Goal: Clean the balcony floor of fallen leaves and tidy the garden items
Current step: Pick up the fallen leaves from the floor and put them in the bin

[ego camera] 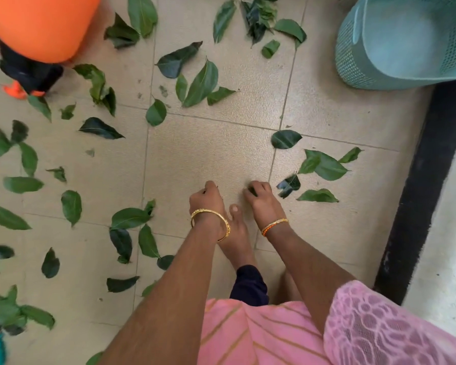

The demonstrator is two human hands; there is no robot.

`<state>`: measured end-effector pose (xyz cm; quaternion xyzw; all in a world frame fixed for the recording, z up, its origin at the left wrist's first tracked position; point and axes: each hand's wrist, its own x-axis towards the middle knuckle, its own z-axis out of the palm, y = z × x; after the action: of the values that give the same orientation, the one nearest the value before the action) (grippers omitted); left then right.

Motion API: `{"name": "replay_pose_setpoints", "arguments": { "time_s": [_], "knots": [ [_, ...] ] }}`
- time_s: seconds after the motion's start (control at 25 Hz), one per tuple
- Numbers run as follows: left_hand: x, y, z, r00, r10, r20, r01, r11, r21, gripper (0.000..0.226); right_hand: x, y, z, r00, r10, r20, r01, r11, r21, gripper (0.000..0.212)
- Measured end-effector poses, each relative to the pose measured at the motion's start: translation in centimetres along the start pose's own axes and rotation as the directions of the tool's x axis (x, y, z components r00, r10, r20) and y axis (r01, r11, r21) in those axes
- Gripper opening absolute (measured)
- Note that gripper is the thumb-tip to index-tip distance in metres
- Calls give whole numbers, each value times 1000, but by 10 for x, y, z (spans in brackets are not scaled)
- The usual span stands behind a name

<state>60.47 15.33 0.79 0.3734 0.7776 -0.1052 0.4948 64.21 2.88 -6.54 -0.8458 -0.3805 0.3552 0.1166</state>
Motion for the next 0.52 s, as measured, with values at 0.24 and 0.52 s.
{"name": "replay_pose_setpoints", "arguments": {
  "time_s": [0.24,0.52],
  "knots": [
    [-16,-7,0,971,-121,206,94,986,138,21,1,-12,-38,927,375,26,-332,785,523,26],
    [-60,-6,12,900,-137,413,66,981,182,42,-42,-39,-106,875,483,20,-354,613,706,53]
  ]
}}
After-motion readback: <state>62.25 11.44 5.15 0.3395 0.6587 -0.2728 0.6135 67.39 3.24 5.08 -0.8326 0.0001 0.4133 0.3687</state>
